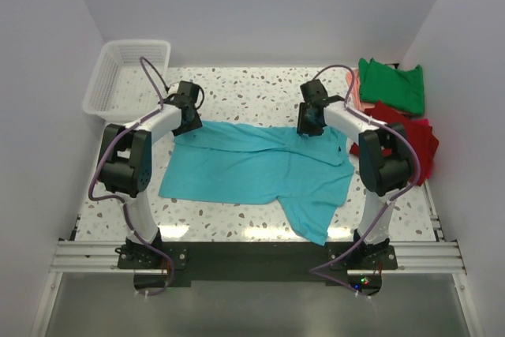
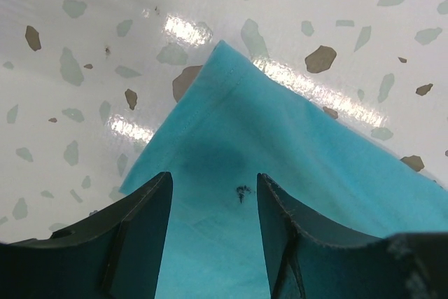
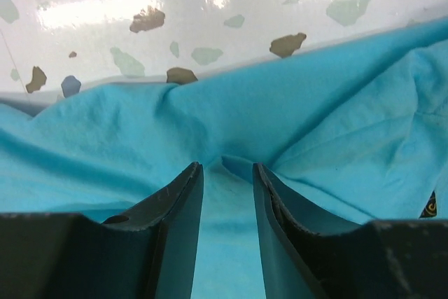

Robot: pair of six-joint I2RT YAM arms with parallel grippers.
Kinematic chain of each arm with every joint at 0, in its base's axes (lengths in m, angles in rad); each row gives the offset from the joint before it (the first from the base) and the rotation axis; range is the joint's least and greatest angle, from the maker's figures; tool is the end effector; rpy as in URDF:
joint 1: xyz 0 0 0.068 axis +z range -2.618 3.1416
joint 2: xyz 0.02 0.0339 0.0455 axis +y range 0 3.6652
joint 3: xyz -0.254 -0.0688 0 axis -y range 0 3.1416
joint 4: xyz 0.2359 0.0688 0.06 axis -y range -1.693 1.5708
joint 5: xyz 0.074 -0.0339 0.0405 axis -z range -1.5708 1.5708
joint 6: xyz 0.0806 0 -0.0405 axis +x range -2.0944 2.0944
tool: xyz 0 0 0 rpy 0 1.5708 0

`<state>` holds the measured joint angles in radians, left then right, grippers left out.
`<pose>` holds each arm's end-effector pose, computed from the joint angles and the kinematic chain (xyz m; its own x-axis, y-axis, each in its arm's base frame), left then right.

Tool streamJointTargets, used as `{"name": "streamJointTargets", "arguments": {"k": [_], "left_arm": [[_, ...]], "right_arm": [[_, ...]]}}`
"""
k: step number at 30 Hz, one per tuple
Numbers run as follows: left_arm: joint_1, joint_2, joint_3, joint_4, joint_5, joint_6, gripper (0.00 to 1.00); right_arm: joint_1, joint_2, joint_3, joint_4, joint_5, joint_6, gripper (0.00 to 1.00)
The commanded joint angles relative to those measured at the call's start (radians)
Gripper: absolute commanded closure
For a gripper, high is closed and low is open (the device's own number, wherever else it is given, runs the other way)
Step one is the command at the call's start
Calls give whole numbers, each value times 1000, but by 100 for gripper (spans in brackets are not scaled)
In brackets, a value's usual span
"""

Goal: Fold and stack the t-shirts
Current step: Fold the tshirt

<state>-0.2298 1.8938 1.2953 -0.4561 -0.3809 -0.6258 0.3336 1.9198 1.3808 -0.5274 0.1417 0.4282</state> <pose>0.3990 -0.0626 0.1416 -0.7056 -0.3934 -0.5894 -0.4695 0.8825 -0.0271 0.3953 0.1249 0.1480 -0.8603 0.1369 -0.4910 0.1073 0.9903 0.0882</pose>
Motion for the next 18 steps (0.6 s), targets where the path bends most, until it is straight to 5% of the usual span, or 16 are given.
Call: {"name": "streamJointTargets", "arguments": {"k": [1, 18], "left_arm": [[1, -36, 18, 34, 14, 28, 44], [1, -29, 27, 31, 10, 31, 43]], "right_arm": [[-2, 30, 90, 6, 16, -31, 61], [16, 45, 81, -79, 33, -19, 68]]}}
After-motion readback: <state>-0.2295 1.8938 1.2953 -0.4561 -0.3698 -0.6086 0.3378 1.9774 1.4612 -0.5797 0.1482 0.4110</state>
